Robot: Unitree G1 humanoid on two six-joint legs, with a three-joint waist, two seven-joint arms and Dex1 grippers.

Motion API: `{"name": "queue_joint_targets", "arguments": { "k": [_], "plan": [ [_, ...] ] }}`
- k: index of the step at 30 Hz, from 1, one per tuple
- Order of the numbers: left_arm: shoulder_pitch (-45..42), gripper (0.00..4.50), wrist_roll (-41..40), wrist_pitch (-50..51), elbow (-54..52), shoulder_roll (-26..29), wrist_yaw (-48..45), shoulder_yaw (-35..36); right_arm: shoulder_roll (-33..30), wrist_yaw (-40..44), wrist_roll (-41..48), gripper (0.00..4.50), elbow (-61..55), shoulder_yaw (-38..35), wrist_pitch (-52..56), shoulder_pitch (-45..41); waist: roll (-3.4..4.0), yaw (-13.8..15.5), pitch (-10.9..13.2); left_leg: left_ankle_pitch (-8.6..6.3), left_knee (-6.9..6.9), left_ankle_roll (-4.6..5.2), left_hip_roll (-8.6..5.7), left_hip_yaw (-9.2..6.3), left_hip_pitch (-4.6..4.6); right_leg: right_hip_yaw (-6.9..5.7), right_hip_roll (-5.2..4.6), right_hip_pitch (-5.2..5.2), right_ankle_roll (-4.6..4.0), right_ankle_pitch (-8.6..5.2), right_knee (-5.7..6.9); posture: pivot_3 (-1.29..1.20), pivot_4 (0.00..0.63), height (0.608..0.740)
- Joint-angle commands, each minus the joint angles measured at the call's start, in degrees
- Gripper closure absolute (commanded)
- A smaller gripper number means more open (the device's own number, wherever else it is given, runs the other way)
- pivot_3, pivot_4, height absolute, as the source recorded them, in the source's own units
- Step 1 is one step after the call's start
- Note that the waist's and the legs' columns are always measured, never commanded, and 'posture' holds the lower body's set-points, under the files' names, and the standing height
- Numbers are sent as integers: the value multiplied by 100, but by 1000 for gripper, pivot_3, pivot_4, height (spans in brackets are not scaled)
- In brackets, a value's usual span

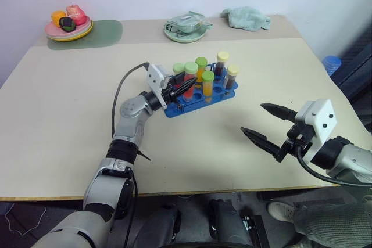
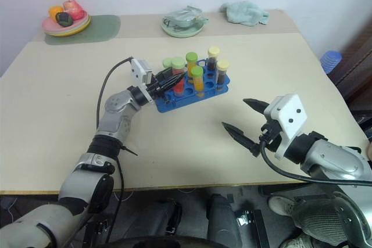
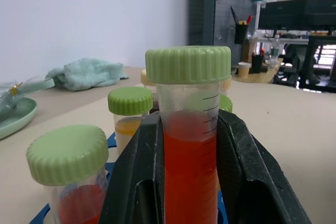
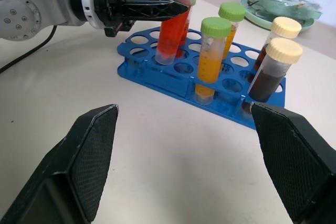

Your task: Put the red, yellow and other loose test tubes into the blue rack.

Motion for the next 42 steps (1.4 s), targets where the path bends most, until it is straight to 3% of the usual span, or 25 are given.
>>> {"name": "queue_joint_targets", "arguments": {
  "k": [1,37,42],
  "plan": [
    [76,3774,69,103,-102,59,-29,-35,-48,-50,87,370,-170,-123,-25,-102,0,1,0,0,0,0,0,0,0,0,0,0,0,0,0,0,150,740],
    [221,3774,277,142,-212,-61,120,-149,55,35,-58,370,-88,-46,-223,-15,-2,13,-1,-1,-1,1,0,-1,-4,0,0,-2,0,0,-4,0,150,740],
    [241,1326,233,313,-368,-44,157,-119,54,76,-94,370,-27,-23,-254,-42,-2,4,-1,-1,-1,2,0,-1,-4,0,0,-3,0,0,-4,0,150,740]
  ]
}}
